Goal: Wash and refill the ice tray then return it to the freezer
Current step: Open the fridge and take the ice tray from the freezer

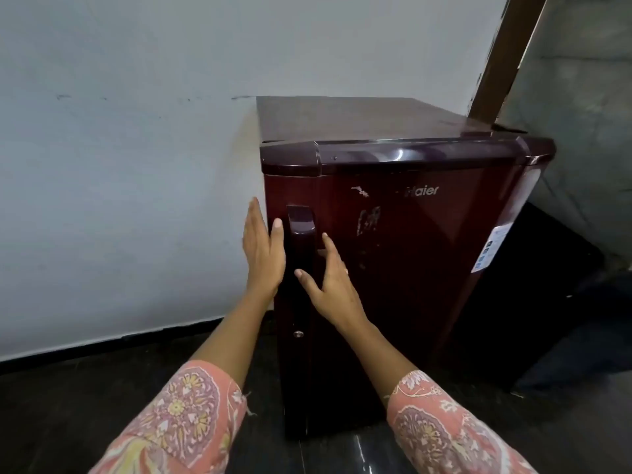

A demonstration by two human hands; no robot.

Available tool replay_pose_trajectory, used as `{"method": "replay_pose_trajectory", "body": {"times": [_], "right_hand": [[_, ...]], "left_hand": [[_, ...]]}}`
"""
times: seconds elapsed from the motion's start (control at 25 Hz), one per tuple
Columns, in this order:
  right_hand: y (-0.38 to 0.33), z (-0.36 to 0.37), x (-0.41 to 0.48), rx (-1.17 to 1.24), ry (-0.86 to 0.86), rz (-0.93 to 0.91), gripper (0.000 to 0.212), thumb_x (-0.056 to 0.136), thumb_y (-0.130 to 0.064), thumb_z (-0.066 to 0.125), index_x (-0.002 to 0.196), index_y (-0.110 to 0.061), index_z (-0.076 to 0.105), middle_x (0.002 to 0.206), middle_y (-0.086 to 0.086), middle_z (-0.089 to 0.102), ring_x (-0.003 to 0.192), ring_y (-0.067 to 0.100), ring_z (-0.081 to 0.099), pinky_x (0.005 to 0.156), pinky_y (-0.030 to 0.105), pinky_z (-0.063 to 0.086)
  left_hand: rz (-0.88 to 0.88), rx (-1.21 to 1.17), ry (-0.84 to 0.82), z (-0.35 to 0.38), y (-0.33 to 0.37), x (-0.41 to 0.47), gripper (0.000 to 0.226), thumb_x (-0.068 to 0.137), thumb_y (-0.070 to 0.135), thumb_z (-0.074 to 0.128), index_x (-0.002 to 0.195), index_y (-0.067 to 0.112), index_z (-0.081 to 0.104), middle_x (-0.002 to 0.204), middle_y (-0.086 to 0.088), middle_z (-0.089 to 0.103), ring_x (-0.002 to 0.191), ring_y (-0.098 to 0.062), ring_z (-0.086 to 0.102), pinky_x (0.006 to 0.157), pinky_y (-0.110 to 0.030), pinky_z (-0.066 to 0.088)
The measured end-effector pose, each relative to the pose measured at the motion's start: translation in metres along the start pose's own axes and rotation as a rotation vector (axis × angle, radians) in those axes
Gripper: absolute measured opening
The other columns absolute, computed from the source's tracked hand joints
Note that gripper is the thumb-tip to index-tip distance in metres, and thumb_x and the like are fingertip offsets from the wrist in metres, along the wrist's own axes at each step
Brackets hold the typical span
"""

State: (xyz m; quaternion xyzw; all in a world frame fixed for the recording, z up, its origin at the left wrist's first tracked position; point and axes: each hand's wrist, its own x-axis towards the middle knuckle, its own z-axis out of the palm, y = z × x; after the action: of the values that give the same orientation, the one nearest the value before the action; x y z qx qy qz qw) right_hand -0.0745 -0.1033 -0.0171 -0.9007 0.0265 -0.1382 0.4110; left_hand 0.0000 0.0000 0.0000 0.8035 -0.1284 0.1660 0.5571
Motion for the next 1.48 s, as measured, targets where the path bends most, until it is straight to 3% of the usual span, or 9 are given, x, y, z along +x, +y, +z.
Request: {"method": "replay_pose_trajectory", "body": {"times": [0.08,0.2,0.36,0.56,0.8,0.92,1.08,1.32,1.48], "right_hand": [[-0.004,0.004,0.014,0.121,-0.031,0.021,0.079,0.090,-0.042,0.055,0.148,-0.024,0.005,0.153,0.002,0.025,0.139,0.017,0.027,0.105,0.033,0.032],[-0.005,0.014,0.029,0.228,-0.048,0.006,0.065,0.092,-0.028,0.056,0.144,-0.017,0.018,0.138,0.007,0.047,0.124,0.021,0.049,0.095,0.027,0.043],[0.000,0.023,0.034,0.277,-0.034,0.003,0.043,0.093,-0.014,0.054,0.128,-0.010,0.030,0.115,0.013,0.061,0.103,0.020,0.063,0.085,0.032,0.054],[-0.003,0.025,0.034,0.302,-0.065,0.053,0.041,0.094,-0.012,0.051,0.127,-0.009,0.027,0.119,0.015,0.060,0.106,0.019,0.062,0.089,0.031,0.053],[-0.017,0.018,0.030,0.323,-0.147,0.173,0.050,0.099,-0.008,0.040,0.140,-0.008,0.011,0.127,0.015,0.058,0.118,0.013,0.056,0.089,0.015,0.042],[-0.019,0.018,0.027,0.311,-0.152,0.185,0.054,0.099,-0.008,0.039,0.142,-0.006,0.007,0.128,0.016,0.057,0.119,0.012,0.055,0.088,0.014,0.041],[-0.018,0.010,0.012,0.291,-0.171,0.163,0.053,0.098,-0.008,0.040,0.141,-0.007,0.010,0.130,0.016,0.055,0.118,0.012,0.055,0.079,0.004,0.041],[-0.005,-0.009,-0.036,0.339,-0.135,0.109,0.046,0.094,-0.021,0.051,0.132,-0.014,0.025,0.129,0.009,0.052,0.114,0.017,0.055,0.092,0.029,0.050],[0.003,-0.028,-0.079,0.351,-0.141,0.099,0.043,0.095,-0.022,0.051,0.129,-0.016,0.027,0.126,0.004,0.051,0.108,0.010,0.054,0.080,0.013,0.047]], "left_hand": [[-0.057,-0.154,-0.023,0.004,0.004,0.019,0.054,0.101,0.035,0.027,0.150,0.024,0.005,0.157,-0.002,0.009,0.141,-0.008,0.013,0.117,-0.033,0.013],[-0.017,-0.180,-0.019,0.010,0.002,0.039,0.053,0.101,0.030,0.027,0.150,0.019,0.008,0.146,-0.009,0.021,0.115,0.013,0.027,0.099,-0.008,0.020],[0.053,-0.226,0.044,0.021,-0.019,0.043,0.089,0.079,0.075,0.020,0.149,0.022,0.009,0.132,0.000,0.029,0.123,-0.006,0.028,0.097,-0.002,0.023],[0.056,-0.191,-0.011,0.014,-0.025,0.048,0.093,0.073,0.080,0.020,0.148,0.027,0.007,0.133,-0.012,0.031,0.123,-0.014,0.031,0.103,-0.024,0.025],[0.035,-0.141,-0.090,0.005,-0.018,0.048,0.058,0.099,0.032,0.030,0.150,0.022,0.005,0.125,-0.006,0.028,0.113,-0.006,0.029,0.100,-0.019,0.023],[0.044,-0.126,-0.111,0.003,-0.019,0.048,0.057,0.100,0.030,0.030,0.149,0.025,0.001,0.121,-0.002,0.025,0.113,-0.007,0.031,0.100,-0.020,0.023],[0.086,-0.128,-0.080,0.003,-0.019,0.031,0.062,0.096,0.043,0.030,0.149,0.027,0.003,0.126,-0.006,0.027,0.108,0.005,0.032,0.101,-0.023,0.026],[0.107,0.050,-0.027,-0.006,0.000,-0.024,0.084,0.068,0.086,0.009,0.139,0.045,-0.009,0.126,-0.014,0.031,0.105,-0.010,0.032,0.088,-0.029,0.033],[0.112,0.132,0.014,-0.007,0.021,-0.069,0.086,0.065,0.090,0.005,0.137,0.045,-0.012,0.121,-0.011,0.031,0.101,-0.012,0.034,0.084,-0.035,0.038]]}}
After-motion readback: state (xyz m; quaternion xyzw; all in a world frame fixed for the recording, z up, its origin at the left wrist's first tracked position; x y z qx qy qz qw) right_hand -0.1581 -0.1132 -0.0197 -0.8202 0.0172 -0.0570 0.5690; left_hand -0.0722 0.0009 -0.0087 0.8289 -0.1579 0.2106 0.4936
